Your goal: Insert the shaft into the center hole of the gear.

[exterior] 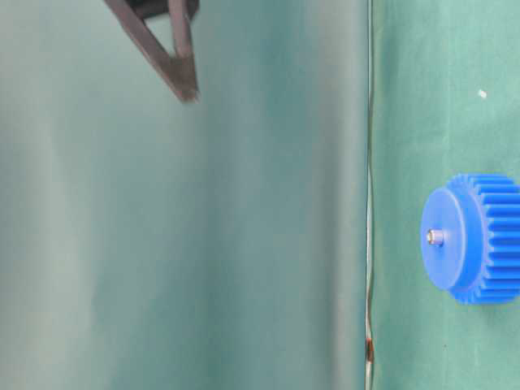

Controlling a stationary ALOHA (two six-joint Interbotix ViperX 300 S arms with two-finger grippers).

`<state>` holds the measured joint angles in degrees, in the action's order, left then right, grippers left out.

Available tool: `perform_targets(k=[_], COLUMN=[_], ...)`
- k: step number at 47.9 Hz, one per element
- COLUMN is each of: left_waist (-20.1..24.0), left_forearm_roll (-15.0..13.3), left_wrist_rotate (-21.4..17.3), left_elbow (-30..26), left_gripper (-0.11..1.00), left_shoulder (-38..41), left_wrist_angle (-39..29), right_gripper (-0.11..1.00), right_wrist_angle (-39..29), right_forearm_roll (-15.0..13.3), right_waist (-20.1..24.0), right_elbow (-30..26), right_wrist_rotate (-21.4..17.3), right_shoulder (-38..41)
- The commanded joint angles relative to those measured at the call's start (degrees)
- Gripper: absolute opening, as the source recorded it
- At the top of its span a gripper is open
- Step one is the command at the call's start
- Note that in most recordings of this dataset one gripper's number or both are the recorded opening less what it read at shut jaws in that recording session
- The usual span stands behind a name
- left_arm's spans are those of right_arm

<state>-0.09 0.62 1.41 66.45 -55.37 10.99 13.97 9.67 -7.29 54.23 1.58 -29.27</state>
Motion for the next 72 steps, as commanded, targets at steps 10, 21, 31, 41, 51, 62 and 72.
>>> perform_targets(k=[10, 21, 31, 41, 51, 62, 72], left_waist=[-0.1, -0.1, -0.1, -0.1, -0.1, -0.1, -0.1], left_forearm_roll=[0.2, 0.2, 0.2, 0.2, 0.2, 0.2, 0.2], left_wrist_rotate=[0.0, 0.0, 0.0, 0.0, 0.0, 0.0, 0.1], left_elbow=[-1.4, -1.4, -1.4, -1.4, -1.4, -1.4, -1.4], left_gripper=[0.0, 0.0, 0.0, 0.0, 0.0, 0.0, 0.0], left_shoulder=[0.3, 0.3, 0.4, 0.4, 0.4, 0.4, 0.4], left_wrist_angle=[0.3, 0.3, 0.3, 0.3, 0.2, 0.1, -0.3], right_gripper=[0.92, 0.92, 0.92, 0.92, 0.92, 0.92, 0.92], right_wrist_angle=[0.7, 0.6, 0.5, 0.4, 0.7, 0.4, 0.4], right_forearm_roll=[0.0, 0.0, 0.0, 0.0, 0.0, 0.0, 0.0], right_waist=[0.1, 0.1, 0.1, 0.1, 0.2, 0.1, 0.1], right_elbow=[3.1, 3.2, 3.2, 3.2, 3.2, 3.2, 3.2], right_wrist_rotate=[0.0, 0.0, 0.0, 0.0, 0.0, 0.0, 0.0], right_shoulder=[-5.2, -5.1, -5.0, -5.0, -5.0, -5.0, -4.9])
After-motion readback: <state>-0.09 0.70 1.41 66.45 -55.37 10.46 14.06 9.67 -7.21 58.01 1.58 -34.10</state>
